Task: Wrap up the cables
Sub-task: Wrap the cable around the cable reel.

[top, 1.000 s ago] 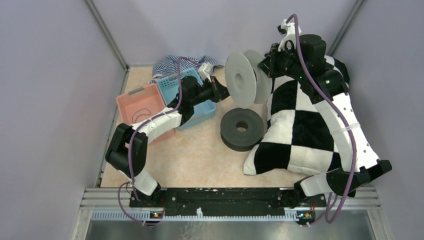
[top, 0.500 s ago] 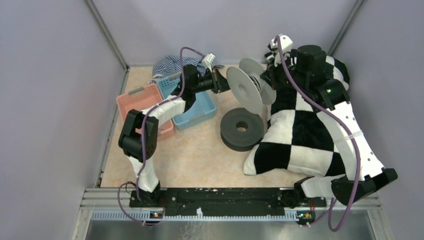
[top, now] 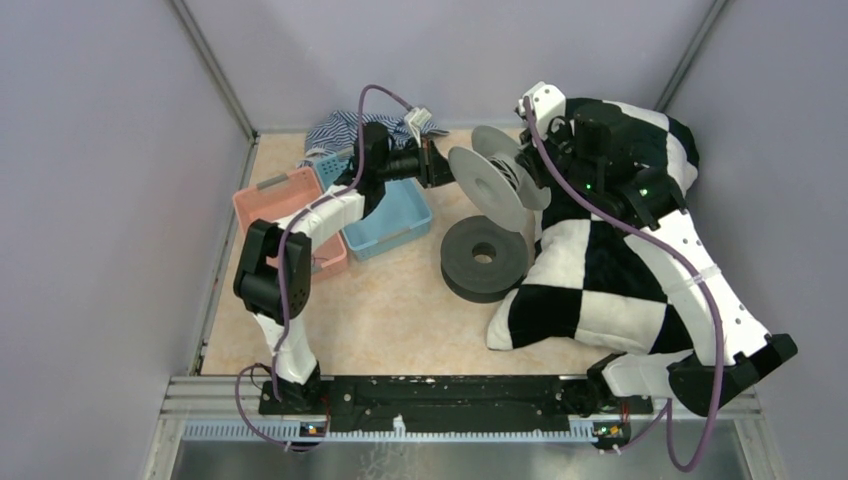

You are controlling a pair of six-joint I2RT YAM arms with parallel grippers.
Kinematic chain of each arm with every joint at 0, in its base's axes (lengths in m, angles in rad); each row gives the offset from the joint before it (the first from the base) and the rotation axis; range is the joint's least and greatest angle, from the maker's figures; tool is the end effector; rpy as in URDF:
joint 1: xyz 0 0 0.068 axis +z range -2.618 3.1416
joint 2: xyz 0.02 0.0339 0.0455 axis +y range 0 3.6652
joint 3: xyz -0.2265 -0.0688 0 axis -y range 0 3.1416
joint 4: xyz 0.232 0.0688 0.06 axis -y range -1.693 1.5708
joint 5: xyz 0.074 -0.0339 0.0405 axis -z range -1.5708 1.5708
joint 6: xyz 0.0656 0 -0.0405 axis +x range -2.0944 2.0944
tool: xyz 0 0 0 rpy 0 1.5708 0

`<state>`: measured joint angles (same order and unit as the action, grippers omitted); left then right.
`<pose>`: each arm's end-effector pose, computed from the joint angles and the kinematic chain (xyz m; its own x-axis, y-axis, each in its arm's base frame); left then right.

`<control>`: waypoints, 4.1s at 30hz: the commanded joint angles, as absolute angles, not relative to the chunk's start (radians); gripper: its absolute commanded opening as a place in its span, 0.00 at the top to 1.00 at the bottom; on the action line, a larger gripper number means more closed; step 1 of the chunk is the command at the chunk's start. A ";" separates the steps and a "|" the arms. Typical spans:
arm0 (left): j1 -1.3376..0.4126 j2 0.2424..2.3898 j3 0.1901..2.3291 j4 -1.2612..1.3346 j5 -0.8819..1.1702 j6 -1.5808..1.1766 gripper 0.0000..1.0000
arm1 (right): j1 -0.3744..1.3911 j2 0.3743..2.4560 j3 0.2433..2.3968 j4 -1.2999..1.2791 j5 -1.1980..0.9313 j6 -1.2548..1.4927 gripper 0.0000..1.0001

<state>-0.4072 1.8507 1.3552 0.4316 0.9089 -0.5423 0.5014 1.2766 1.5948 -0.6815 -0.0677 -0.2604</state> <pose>0.3737 -0.2175 0.2664 -0.5489 -0.1087 -0.8288 0.7974 0.2294 -0.5582 0.2489 0.1415 0.4103 -0.1634 -0.3825 -0.9094 -0.5972 0.7721 -0.2174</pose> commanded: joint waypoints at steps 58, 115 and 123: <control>-0.726 1.241 0.937 0.516 0.256 -0.970 0.28 | 0.501 1.475 1.809 -0.318 0.398 0.240 1.00; -0.742 1.508 0.922 0.711 0.272 -1.119 1.00 | 0.488 1.398 1.784 -0.321 0.299 0.282 1.00; -0.742 1.564 0.971 0.629 0.338 -0.993 1.00 | 0.479 1.347 1.827 -0.364 0.196 0.330 1.00</control>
<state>-0.7387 1.5436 0.9310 0.6571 0.2844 -1.0843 0.4904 1.4361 1.7397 -0.4370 0.2623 0.2749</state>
